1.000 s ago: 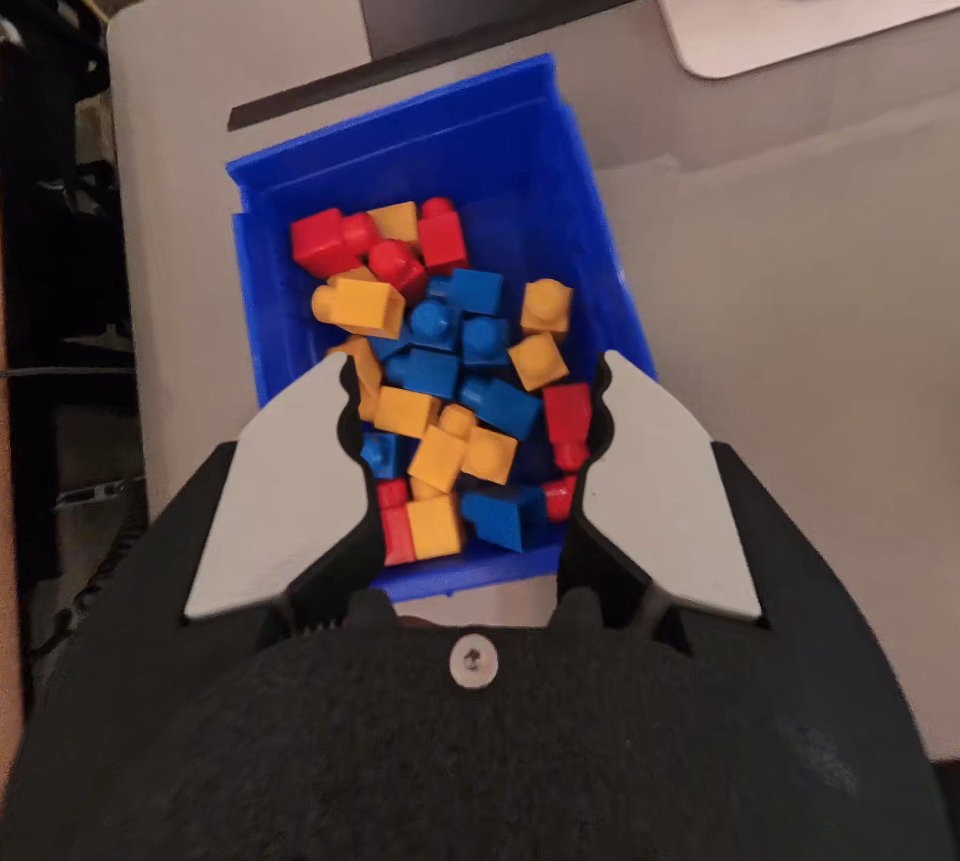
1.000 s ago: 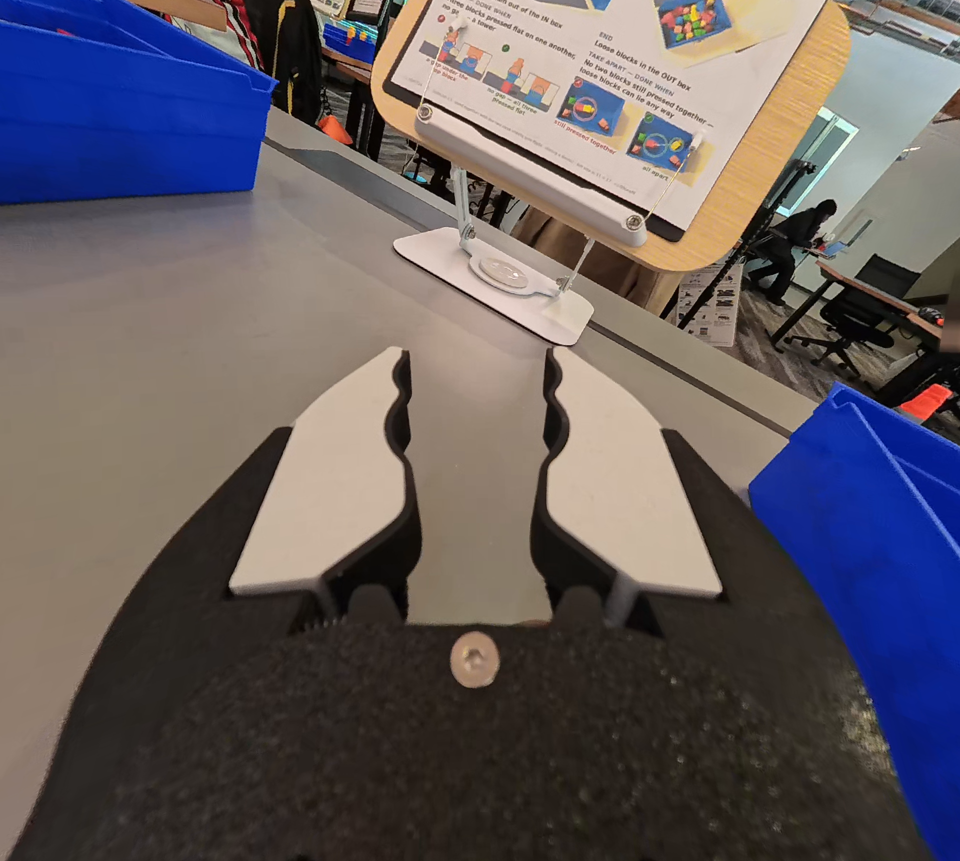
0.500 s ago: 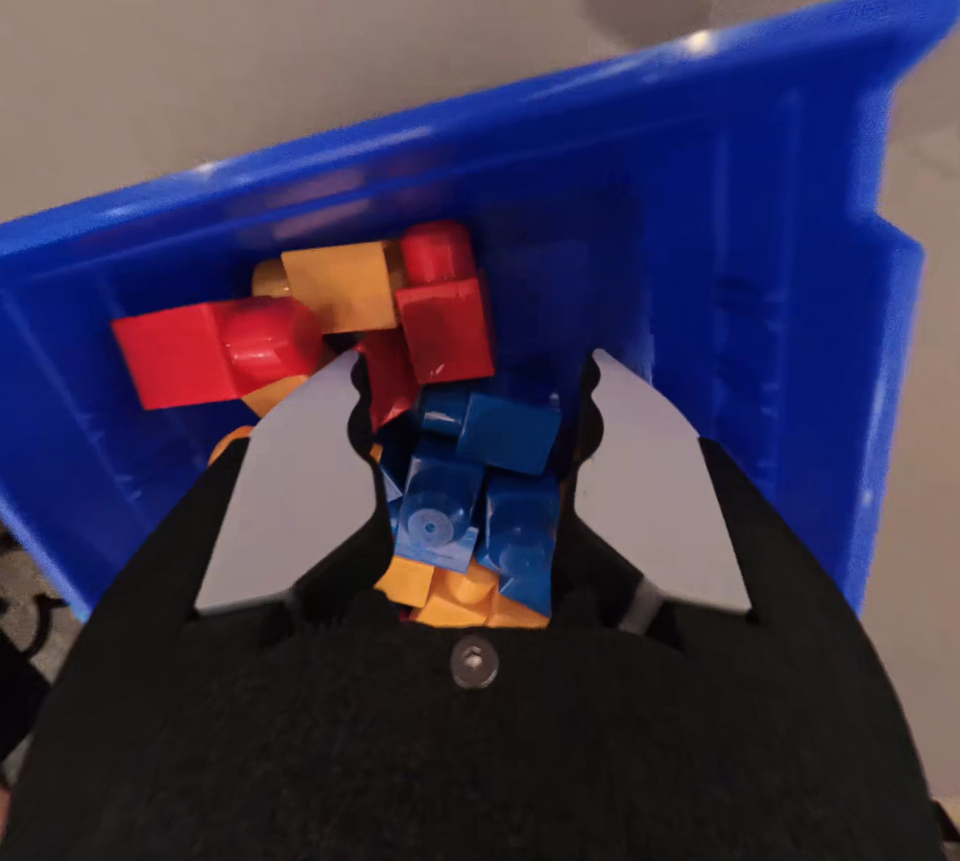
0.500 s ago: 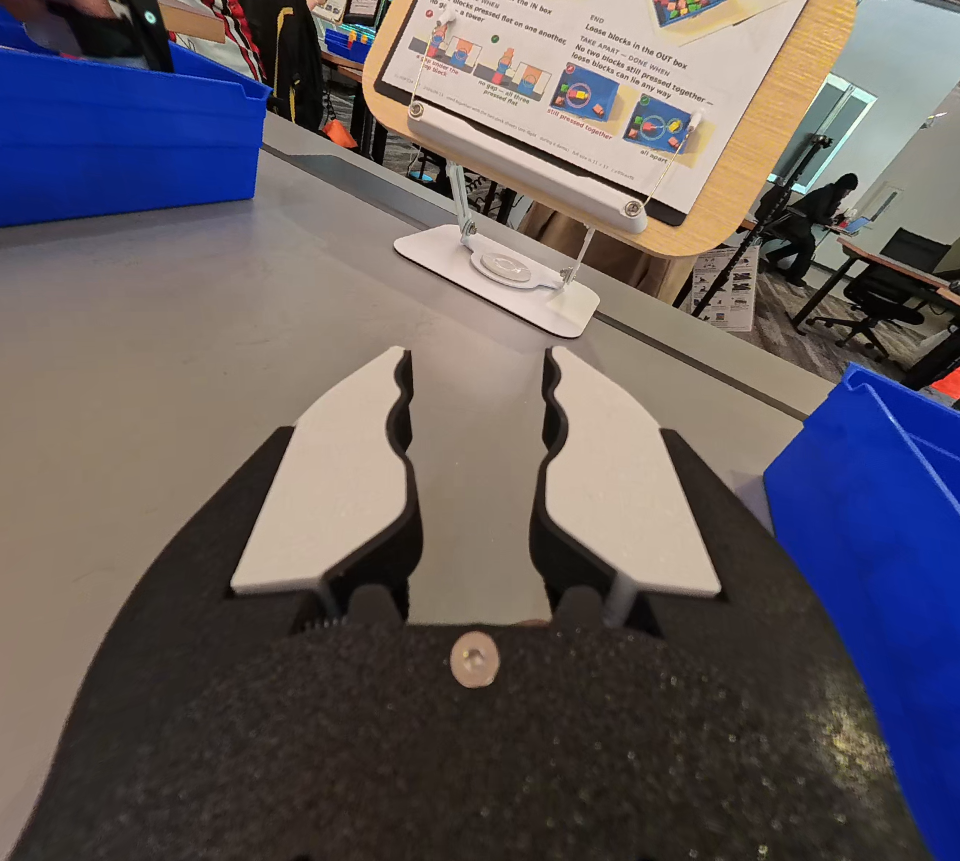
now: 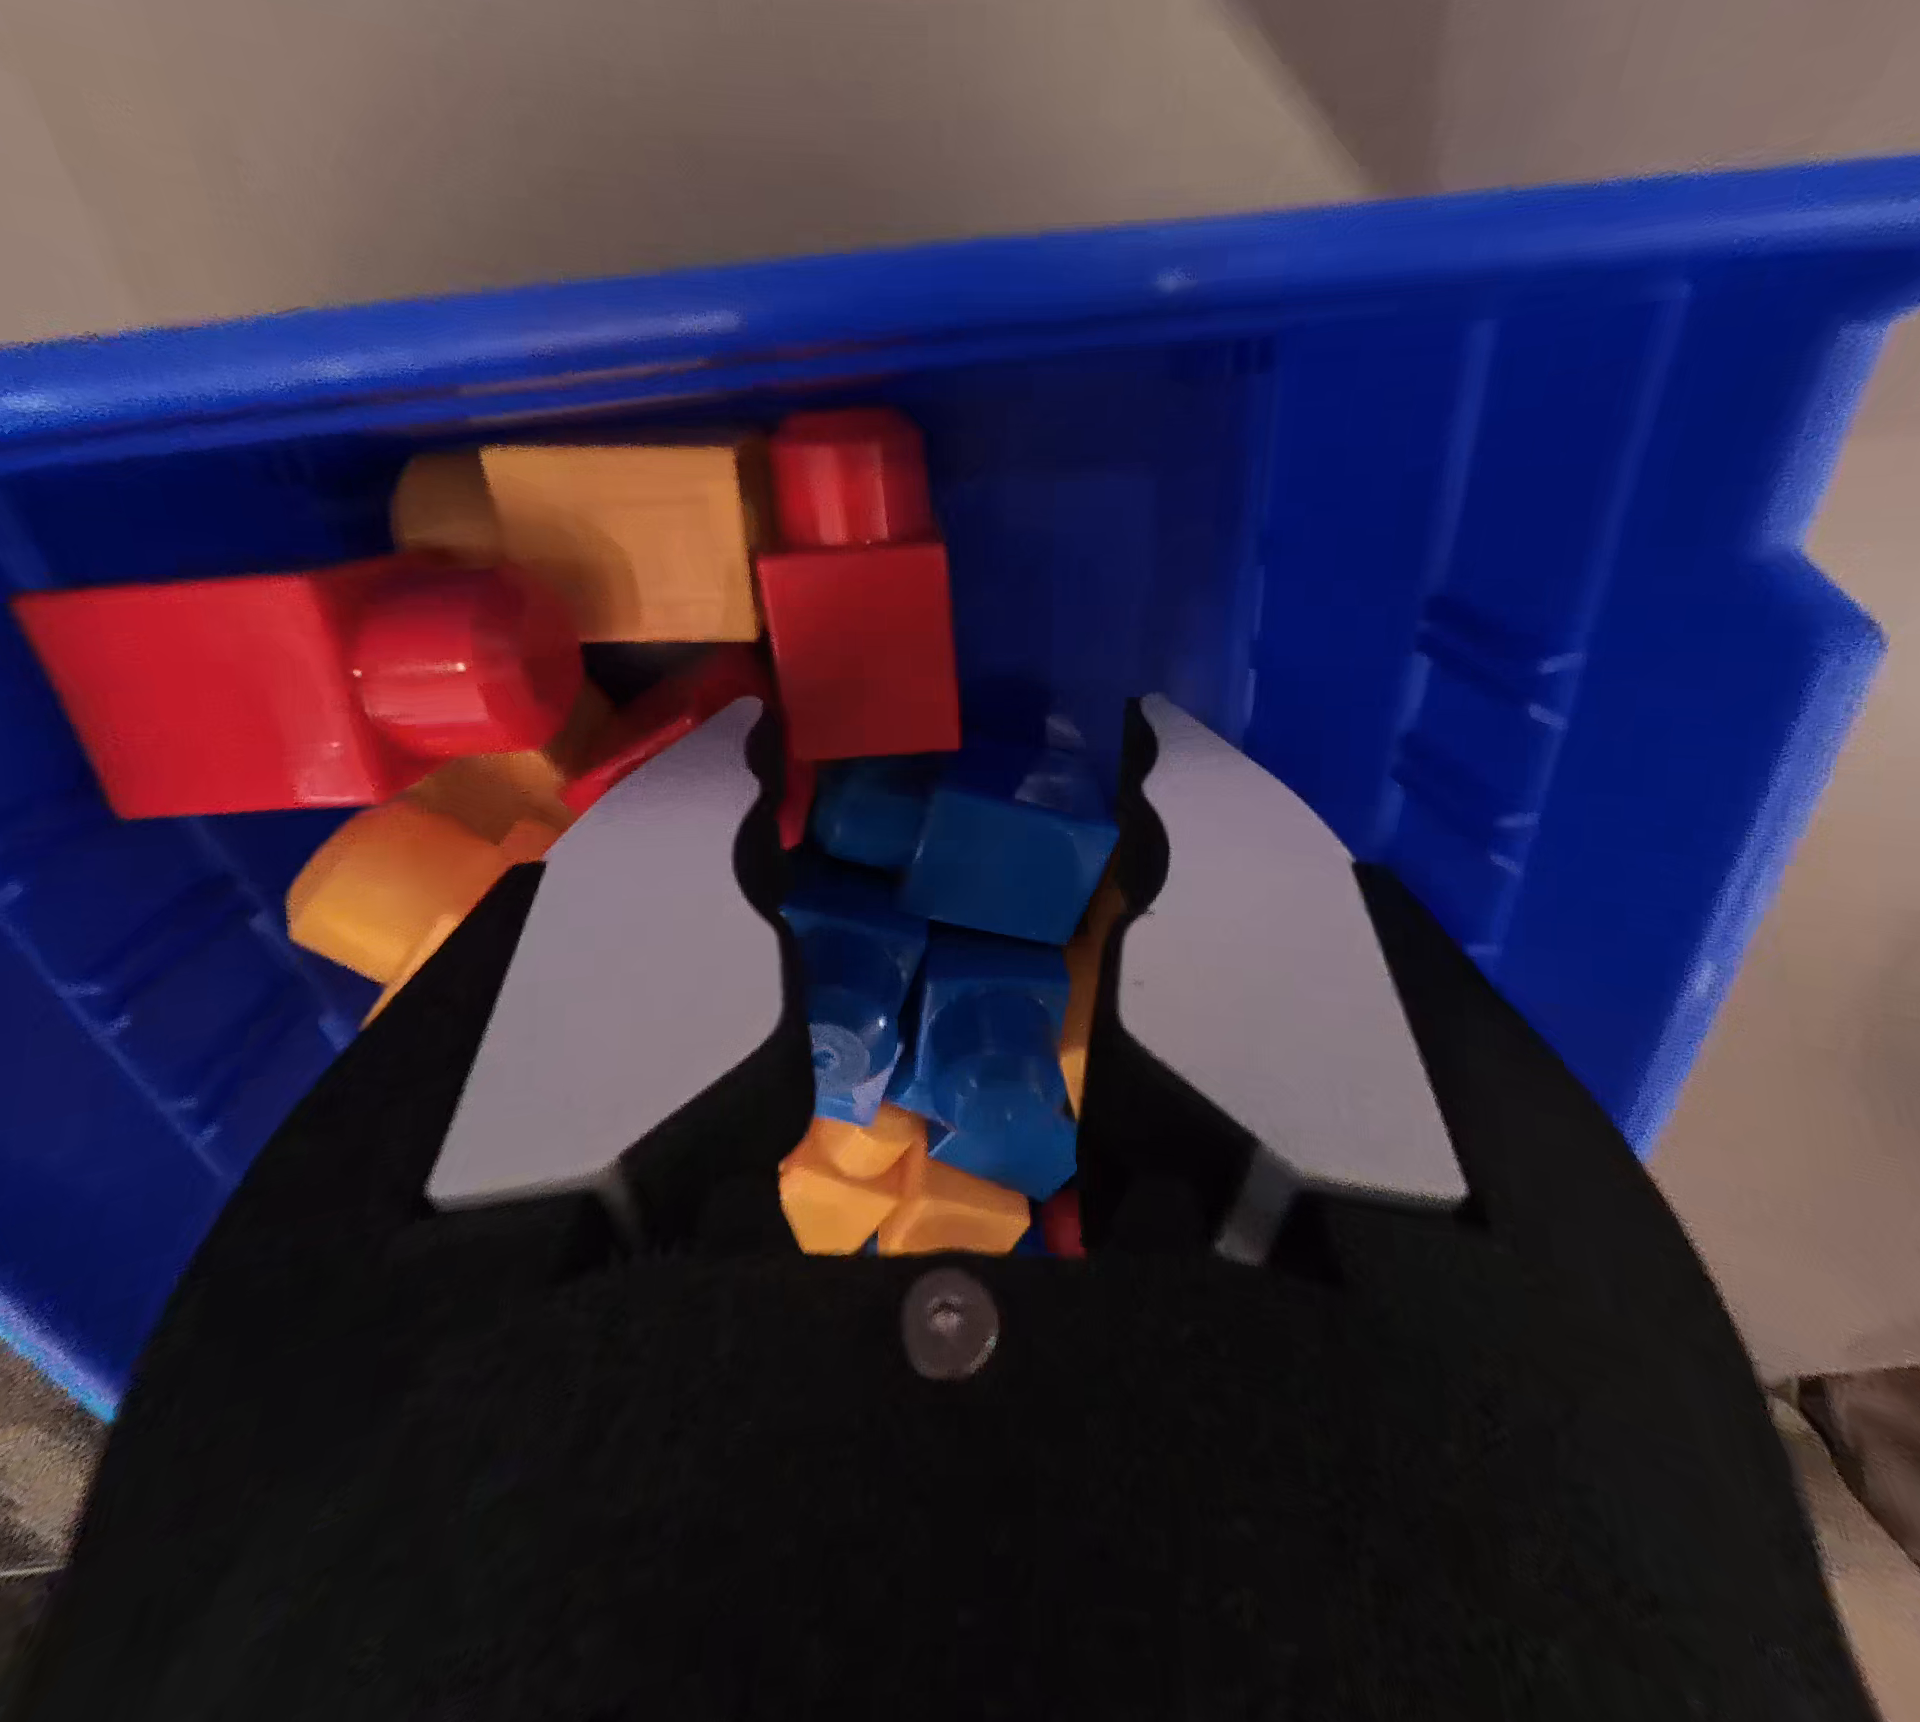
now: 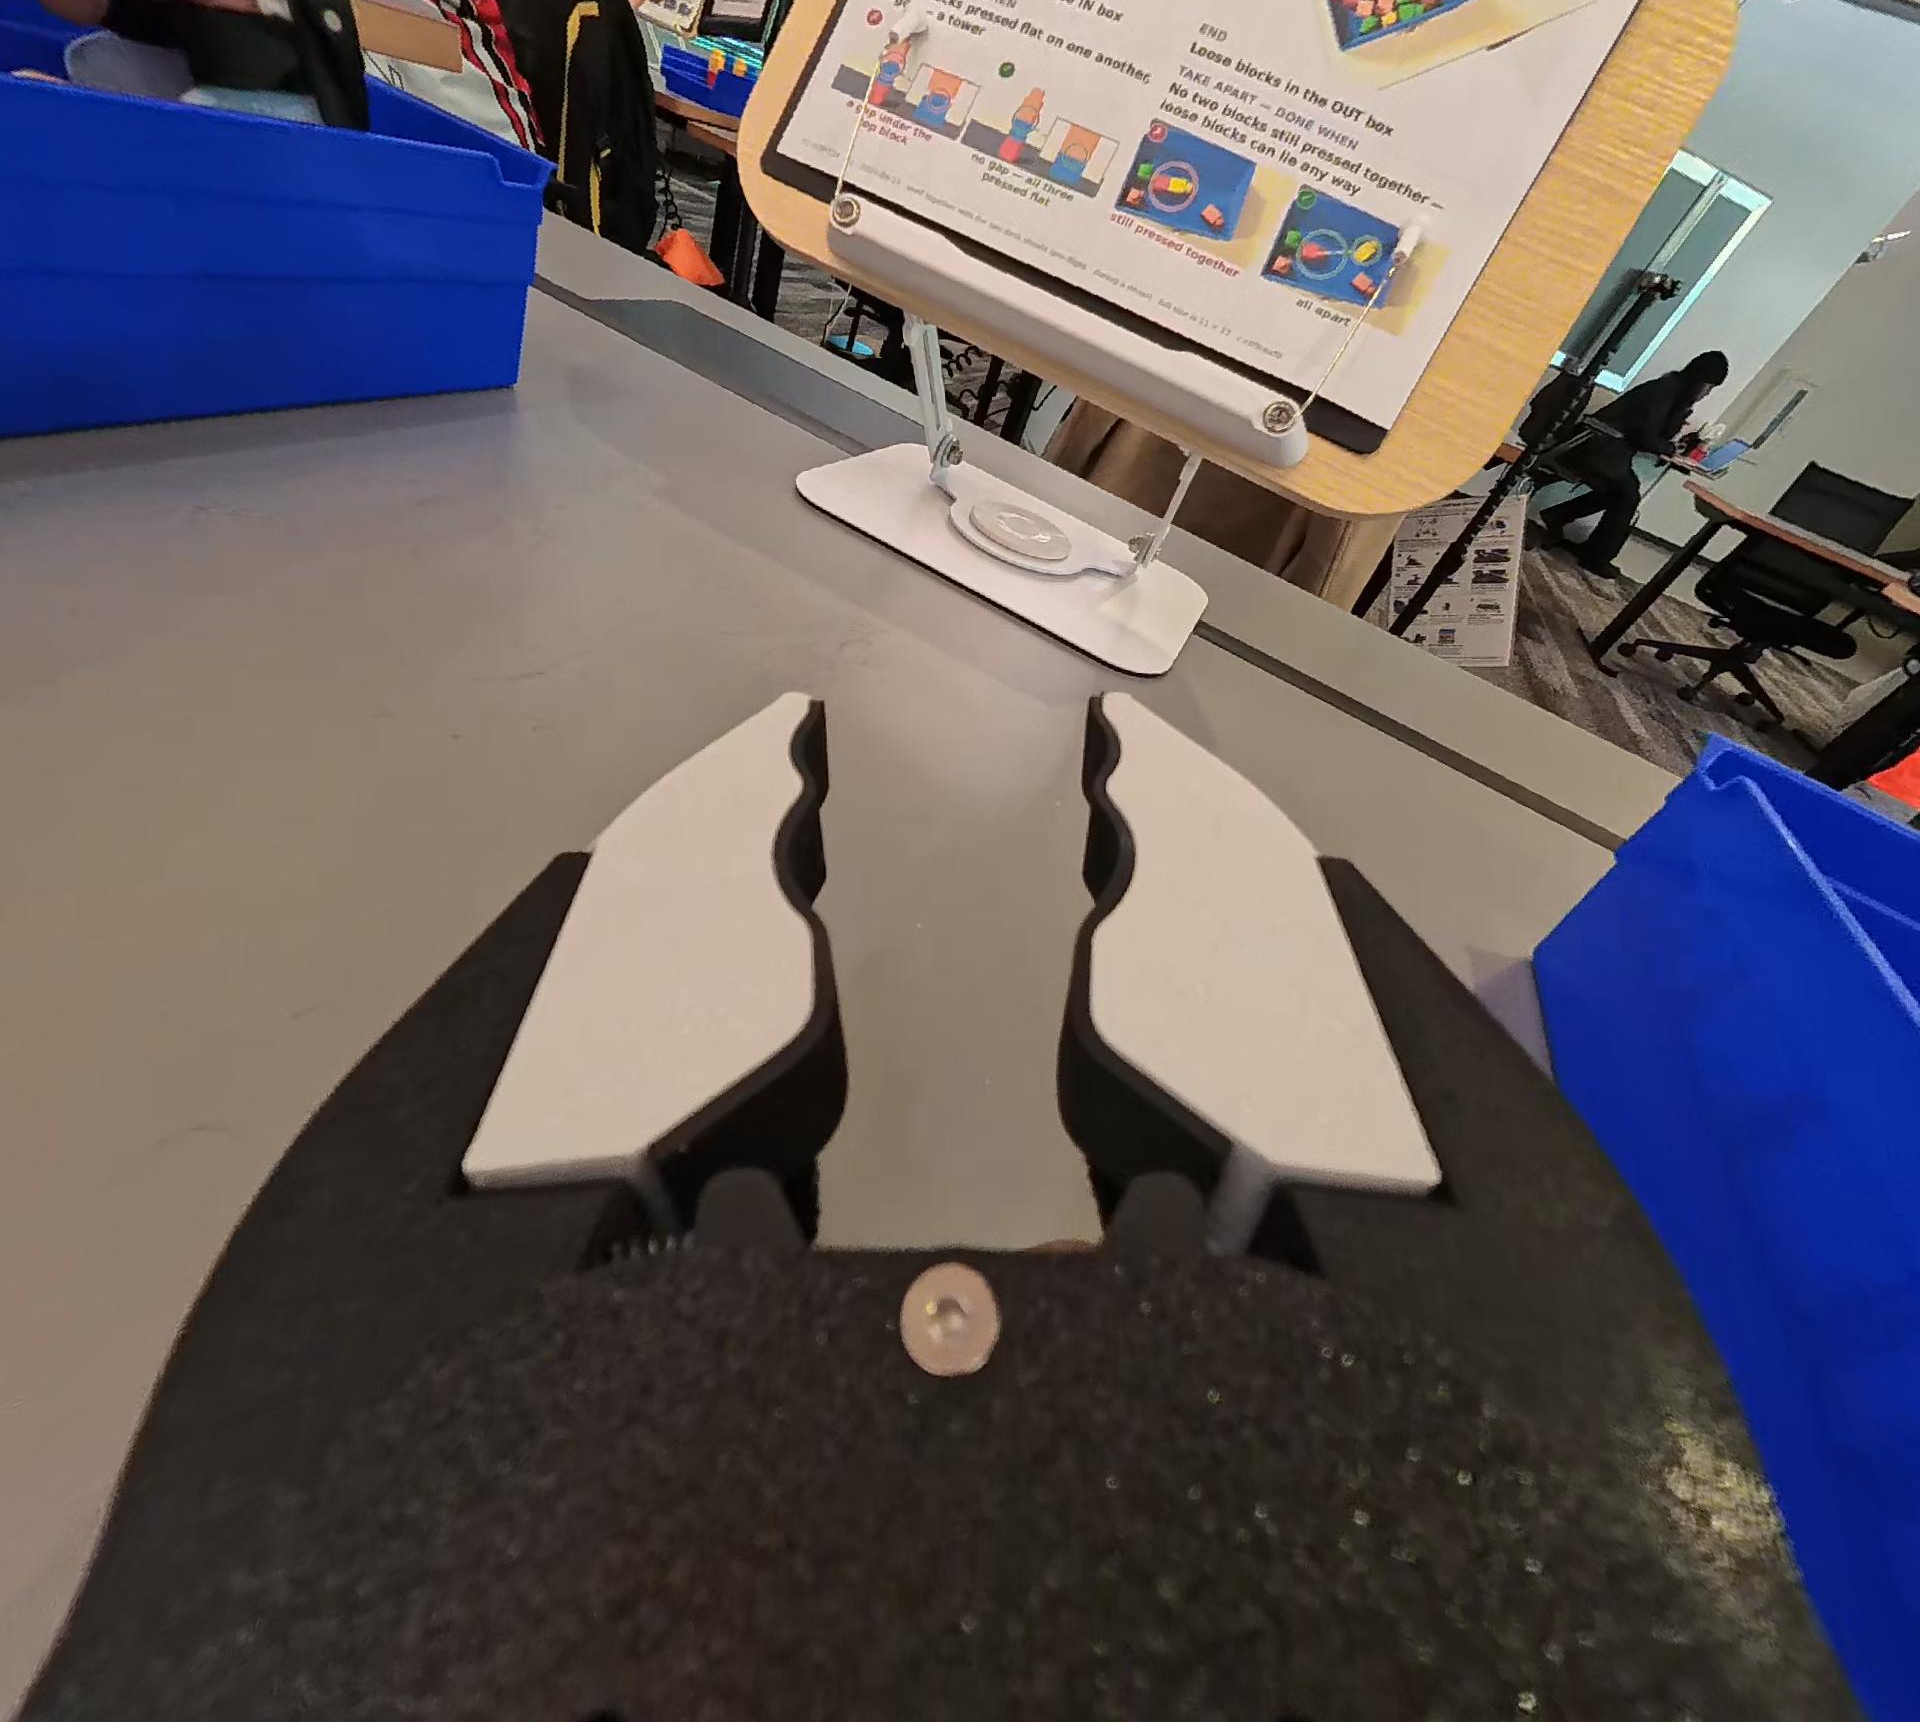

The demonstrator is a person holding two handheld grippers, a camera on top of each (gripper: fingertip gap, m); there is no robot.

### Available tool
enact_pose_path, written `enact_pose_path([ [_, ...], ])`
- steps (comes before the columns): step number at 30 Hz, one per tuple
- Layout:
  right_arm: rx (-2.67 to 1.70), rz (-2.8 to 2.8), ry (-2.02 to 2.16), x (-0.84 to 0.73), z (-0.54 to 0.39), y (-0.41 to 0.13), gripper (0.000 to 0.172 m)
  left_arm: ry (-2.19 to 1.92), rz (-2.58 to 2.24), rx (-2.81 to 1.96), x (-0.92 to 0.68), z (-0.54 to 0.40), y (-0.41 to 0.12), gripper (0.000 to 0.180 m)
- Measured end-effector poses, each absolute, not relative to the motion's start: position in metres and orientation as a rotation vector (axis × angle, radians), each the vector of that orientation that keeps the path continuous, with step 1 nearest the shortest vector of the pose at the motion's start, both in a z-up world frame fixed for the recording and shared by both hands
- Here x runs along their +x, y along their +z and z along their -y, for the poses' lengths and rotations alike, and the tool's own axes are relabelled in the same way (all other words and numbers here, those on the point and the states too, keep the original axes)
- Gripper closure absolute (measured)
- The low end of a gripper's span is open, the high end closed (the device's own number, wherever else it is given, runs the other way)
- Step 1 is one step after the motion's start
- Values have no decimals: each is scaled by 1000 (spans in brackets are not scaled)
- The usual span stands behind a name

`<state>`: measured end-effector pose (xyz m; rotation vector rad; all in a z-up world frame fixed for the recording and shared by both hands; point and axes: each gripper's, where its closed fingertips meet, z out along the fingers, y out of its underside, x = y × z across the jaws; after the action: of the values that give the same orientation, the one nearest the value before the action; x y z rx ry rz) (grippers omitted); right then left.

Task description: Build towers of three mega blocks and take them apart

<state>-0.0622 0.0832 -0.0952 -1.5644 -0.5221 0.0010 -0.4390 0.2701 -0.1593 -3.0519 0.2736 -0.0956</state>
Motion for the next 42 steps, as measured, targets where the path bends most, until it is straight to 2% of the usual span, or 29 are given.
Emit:
enact_pose_path([
  [4, -1567, 524, 3, -62, -83, -96, 125, -52, -279, -3012, -442, -281, -165, 122],
  [7, -1568, 530, -1, -63, -83, -96, 125, -30, -277, -3042, -440, -278, -176, 136],
  [10, -1568, 536, -1, -64, -83, -97, 126, 139, -322, -3071, -449, -274, -189, 133],
  [12, -1568, 536, -3, -64, -83, -97, 126, 184, -349, -3057, -449, -276, -189, 143],
  [15, -1566, 533, 0, -63, -83, -96, 126, 190, -363, -3044, -452, -276, -183, 143],
  [18, -1574, 533, 4, -63, -84, -97, 127, 165, -390, -2990, -458, -275, -158, 144],
  [21, -1571, 537, 0, -63, -83, -97, 127, 8, -413, -2916, -456, -265, -110, 144],
  [25, -1558, 521, 7, -61, -82, -94, 128, -137, -753, -2719, -419, -232, -37, 144],
  [28, -1551, 481, 38, -56, -82, -91, 130, -199, -1116, -2574, -365, -192, -12, 144],
  [30, -1549, 451, 55, -51, -83, -88, 131, -159, -1304, -2517, -330, -173, -19, 144],
  [34, -1552, 398, 105, -43, -84, -84, 132, -55, -1632, -2458, -255, -149, -70, 143],
  [39, -1531, 394, 111, -40, -79, -80, 133, -22, -1748, -2472, -173, -151, -144, 144],
  [42, -1528, 400, 116, -40, -77, -79, 133, 58, -1703, -2507, -153, -164, -169, 144],
])
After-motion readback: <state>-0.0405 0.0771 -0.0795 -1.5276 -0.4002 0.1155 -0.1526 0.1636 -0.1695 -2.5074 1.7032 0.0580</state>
